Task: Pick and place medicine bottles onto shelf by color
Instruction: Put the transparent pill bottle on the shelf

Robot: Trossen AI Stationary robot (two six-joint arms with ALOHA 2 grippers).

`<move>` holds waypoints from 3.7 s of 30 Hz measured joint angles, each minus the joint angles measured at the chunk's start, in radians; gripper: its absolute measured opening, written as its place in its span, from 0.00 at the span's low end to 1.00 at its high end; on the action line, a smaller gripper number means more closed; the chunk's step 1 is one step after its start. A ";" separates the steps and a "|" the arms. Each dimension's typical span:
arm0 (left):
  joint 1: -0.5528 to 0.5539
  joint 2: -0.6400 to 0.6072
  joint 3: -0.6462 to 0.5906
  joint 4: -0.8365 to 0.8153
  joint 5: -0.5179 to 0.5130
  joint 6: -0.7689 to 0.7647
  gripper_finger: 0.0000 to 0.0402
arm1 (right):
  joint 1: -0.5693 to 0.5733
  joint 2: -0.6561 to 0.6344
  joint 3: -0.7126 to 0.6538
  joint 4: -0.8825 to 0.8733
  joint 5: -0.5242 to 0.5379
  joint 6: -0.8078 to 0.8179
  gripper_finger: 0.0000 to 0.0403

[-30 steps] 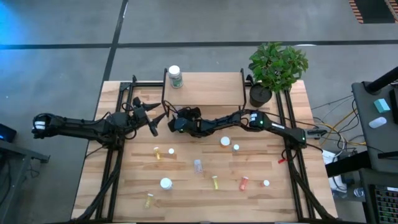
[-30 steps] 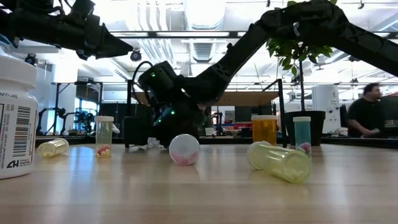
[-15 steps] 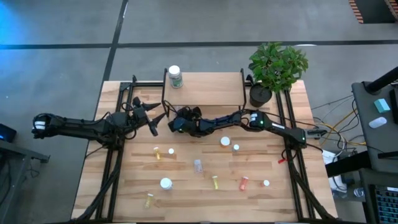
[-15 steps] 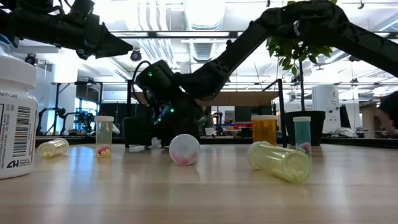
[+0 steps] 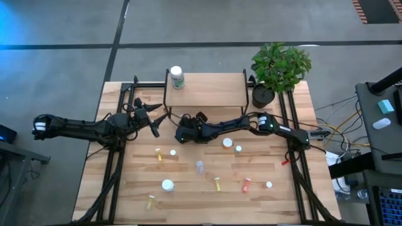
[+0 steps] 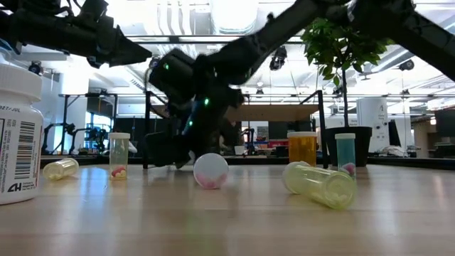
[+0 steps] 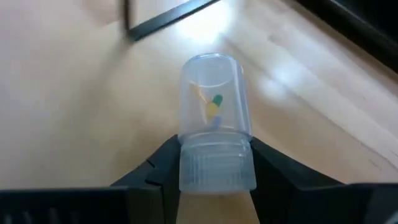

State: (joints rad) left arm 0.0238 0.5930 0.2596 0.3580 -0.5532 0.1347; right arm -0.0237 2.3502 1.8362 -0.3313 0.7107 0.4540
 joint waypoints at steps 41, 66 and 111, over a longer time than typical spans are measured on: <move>0.000 -0.056 0.074 -0.025 0.287 -0.155 0.55 | 0.033 -0.601 -0.691 0.561 -0.457 -0.254 0.35; 0.001 0.194 0.114 0.105 0.348 -0.205 0.55 | 0.025 -0.602 -0.714 0.583 -0.512 -0.296 0.34; 0.003 0.506 0.315 -0.241 0.437 -0.181 0.64 | 0.023 -0.607 -0.694 0.599 -0.641 -0.328 0.34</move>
State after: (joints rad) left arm 0.0269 1.0994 0.5749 0.1166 -0.1165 -0.0460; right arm -0.0006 1.7432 1.1427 0.2676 0.0700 0.1265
